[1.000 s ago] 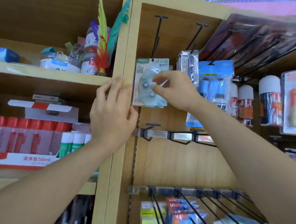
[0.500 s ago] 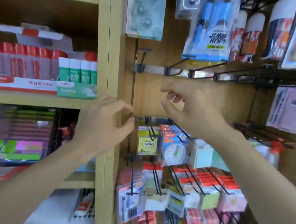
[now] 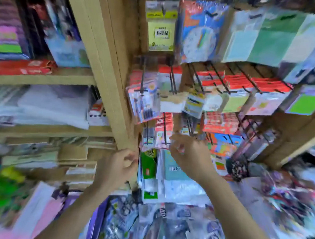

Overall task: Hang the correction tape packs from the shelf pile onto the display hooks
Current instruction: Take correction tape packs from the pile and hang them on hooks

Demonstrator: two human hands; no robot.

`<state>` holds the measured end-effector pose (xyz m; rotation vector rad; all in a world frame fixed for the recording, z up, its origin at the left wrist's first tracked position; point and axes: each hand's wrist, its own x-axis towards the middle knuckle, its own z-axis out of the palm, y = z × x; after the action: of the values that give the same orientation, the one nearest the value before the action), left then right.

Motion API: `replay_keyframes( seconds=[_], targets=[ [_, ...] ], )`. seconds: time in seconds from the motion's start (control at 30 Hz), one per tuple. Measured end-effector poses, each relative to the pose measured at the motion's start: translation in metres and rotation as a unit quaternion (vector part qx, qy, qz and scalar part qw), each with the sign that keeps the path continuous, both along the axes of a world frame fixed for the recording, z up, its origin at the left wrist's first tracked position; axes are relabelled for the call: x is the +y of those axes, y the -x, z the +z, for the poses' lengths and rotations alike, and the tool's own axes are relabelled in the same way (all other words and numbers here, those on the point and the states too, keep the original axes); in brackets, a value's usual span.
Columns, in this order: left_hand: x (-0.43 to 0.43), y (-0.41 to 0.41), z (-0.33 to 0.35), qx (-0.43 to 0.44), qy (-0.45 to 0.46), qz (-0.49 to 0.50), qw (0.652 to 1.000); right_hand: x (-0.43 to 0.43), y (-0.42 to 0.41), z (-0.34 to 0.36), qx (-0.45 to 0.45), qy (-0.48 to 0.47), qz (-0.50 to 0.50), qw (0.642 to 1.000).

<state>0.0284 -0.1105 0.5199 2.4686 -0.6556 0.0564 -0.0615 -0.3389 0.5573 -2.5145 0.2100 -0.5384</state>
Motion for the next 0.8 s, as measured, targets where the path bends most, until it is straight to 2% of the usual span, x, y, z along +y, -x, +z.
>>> replay_keyframes(
  seconds=[0.17,0.27,0.4,0.47,0.67,0.8],
  targets=[
    [0.014,0.023,-0.084,0.11,-0.083,0.007,0.991,0.003,0.026,-0.098,0.188,-0.075,-0.03,0.979],
    [0.026,0.035,-0.127,0.199,-0.119,0.019,0.972,0.003,0.045,-0.153,0.297,-0.124,-0.045,0.946],
    [0.046,0.057,-0.184,0.326,-0.161,0.039,0.931,0.01,0.075,-0.218,0.415,-0.148,-0.055,0.896],
    [0.057,0.068,-0.217,0.378,-0.168,0.047,0.909,0.014,0.089,-0.249,0.451,-0.176,-0.063,0.873],
    [0.084,0.099,-0.319,0.462,-0.184,0.04,0.867,0.022,0.132,-0.337,0.528,-0.215,-0.111,0.814],
    [0.093,0.097,-0.372,0.496,-0.193,0.059,0.844,0.032,0.141,-0.383,0.54,-0.25,-0.118,0.795]
  ],
)
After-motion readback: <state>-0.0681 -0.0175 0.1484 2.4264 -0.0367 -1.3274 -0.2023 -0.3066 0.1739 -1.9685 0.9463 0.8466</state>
